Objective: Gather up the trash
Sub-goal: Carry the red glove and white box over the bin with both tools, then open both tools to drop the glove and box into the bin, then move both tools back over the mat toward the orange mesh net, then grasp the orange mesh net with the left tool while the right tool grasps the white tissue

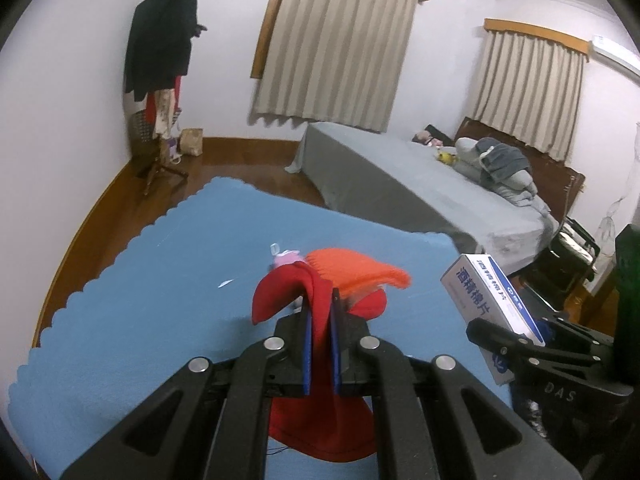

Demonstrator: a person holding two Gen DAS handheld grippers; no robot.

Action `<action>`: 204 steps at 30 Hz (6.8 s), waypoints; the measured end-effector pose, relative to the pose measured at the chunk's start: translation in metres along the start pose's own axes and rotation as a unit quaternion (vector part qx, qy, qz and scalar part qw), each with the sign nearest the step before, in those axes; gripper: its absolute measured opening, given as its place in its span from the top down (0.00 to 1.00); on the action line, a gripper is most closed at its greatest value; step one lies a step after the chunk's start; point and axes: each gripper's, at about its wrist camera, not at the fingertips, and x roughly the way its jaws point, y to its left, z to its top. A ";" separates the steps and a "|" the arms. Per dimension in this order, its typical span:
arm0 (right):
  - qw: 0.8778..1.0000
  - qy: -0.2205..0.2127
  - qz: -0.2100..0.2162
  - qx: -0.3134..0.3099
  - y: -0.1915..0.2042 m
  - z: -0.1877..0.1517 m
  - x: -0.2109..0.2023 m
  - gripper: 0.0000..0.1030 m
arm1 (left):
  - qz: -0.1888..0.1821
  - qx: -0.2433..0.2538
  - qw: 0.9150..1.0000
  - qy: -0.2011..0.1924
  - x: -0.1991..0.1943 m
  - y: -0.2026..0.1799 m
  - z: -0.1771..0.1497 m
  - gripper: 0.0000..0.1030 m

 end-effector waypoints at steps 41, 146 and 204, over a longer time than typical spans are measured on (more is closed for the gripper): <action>0.982 -0.085 -0.141 0.094 -0.142 -0.054 -0.161 0.47 | -0.160 0.112 0.980 -0.036 -0.049 -0.195 0.000 0.93; 0.993 -0.041 -0.103 0.027 -0.095 0.024 0.047 0.05 | -0.006 0.039 0.998 0.041 0.125 -0.029 0.019 0.26; 0.999 -0.011 -0.037 -0.005 -0.011 0.034 0.139 0.05 | 0.068 -0.002 0.998 0.015 0.087 0.062 -0.001 0.86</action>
